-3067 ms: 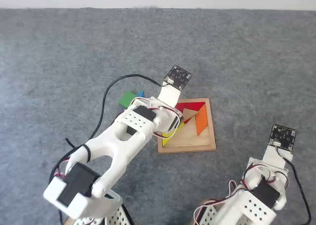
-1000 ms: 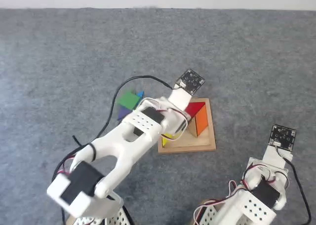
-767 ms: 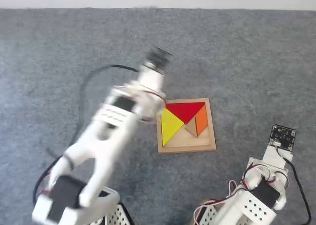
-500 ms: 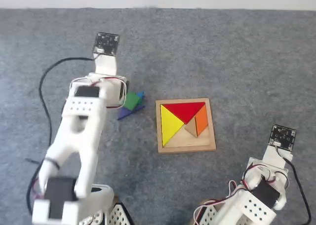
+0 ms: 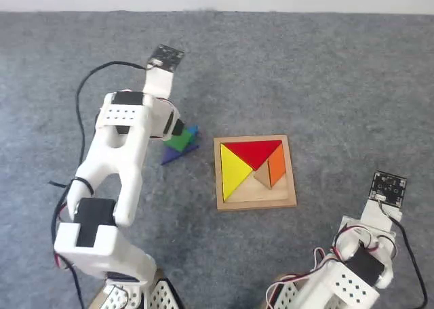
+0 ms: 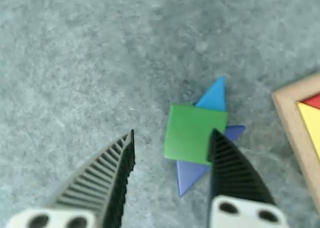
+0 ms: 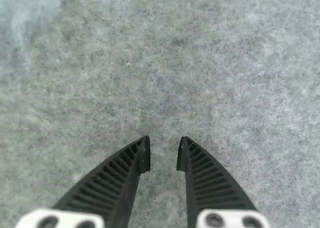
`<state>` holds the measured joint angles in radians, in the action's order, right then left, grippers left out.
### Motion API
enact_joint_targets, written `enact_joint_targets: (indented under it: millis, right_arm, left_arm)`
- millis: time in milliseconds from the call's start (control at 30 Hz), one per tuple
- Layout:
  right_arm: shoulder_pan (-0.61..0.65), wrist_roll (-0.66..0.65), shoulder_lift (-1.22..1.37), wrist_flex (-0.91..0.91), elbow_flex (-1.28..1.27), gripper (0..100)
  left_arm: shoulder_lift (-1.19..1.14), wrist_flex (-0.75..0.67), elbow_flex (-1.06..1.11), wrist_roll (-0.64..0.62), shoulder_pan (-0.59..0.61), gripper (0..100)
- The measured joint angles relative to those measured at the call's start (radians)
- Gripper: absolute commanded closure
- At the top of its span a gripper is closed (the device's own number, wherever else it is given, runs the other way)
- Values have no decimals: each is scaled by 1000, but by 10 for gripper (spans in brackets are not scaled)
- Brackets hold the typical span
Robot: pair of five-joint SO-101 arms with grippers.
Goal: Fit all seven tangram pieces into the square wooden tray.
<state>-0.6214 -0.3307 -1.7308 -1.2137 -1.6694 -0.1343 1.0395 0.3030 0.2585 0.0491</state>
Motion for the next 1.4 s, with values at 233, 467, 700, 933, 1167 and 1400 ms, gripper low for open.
enact_joint_targets:
  millis: [233,467,700,933,1167,1400]
  right_arm:
    - [0,0,0,0,0,884]
    - [0,0,0,0,0,884]
    - [0,0,0,0,0,884]
    - [0,0,0,0,0,884]
    - [0,0,0,0,0,884]
    - [0,0,0,0,0,884]
  left_arm:
    - [0,32,0,77,-28,728]
    - [-110,32,-8,77,-25,728]
    - [-238,48,-101,80,-31,742]
    - [-241,48,-109,80,-32,832]
    - [-241,51,-109,72,-32,852]
    - [-84,87,-68,55,-31,856]
